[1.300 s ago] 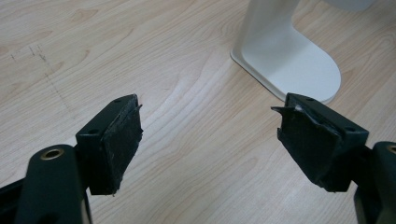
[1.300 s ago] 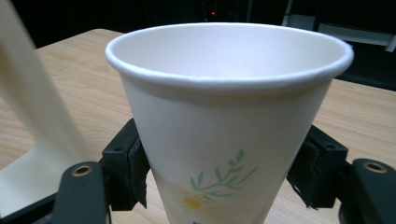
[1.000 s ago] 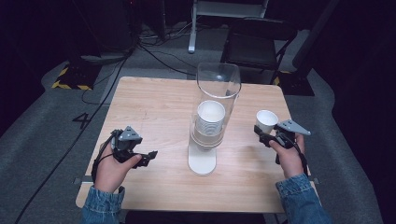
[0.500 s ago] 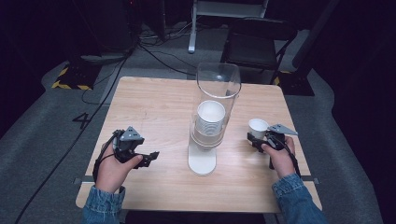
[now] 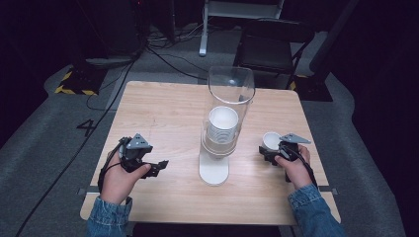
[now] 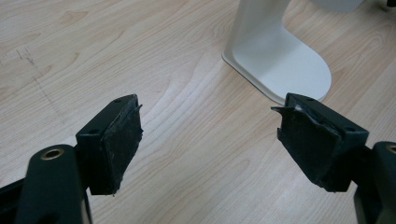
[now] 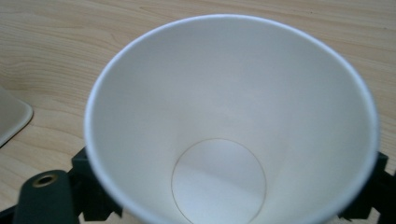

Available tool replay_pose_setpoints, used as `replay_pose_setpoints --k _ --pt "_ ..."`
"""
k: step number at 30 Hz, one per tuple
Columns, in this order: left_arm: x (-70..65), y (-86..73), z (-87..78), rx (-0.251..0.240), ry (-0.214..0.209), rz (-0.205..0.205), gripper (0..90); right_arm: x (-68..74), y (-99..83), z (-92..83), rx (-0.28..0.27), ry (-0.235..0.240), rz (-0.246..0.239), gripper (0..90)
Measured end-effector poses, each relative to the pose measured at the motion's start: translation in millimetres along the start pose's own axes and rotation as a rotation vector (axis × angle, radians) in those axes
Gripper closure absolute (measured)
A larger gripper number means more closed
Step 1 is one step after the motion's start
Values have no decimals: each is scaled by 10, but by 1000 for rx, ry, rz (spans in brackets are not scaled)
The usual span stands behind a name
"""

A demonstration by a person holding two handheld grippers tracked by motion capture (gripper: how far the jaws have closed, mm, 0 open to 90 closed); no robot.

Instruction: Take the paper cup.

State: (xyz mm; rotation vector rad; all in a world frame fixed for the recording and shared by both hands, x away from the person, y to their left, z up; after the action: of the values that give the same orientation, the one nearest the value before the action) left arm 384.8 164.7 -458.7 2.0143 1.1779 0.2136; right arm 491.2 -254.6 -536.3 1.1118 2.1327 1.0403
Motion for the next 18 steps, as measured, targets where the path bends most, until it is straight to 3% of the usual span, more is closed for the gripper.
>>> replay_pose_setpoints --k 10,15,18 --pt "-20 21 17 3 -9 1 216 -11 69 -253 -17 -23 31 159" --pt "-35 36 23 0 -14 13 216 47 117 -438 -15 1 -8 159" --pt "-36 37 12 -1 -12 13 216 95 181 -637 -17 11 -27 160"
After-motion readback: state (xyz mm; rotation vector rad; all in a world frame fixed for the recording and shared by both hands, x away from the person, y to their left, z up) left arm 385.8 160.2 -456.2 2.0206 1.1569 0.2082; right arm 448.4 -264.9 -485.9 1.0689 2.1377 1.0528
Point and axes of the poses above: each handheld gripper's, and its own axes: z roughly forward along the jaws, y roughly out of its top, x roughly to its left, the point moved 8 cm from there along z, roughly forward along the jaws, and after that the axes turned 10 degrees about -z, right-handed, at the moved point
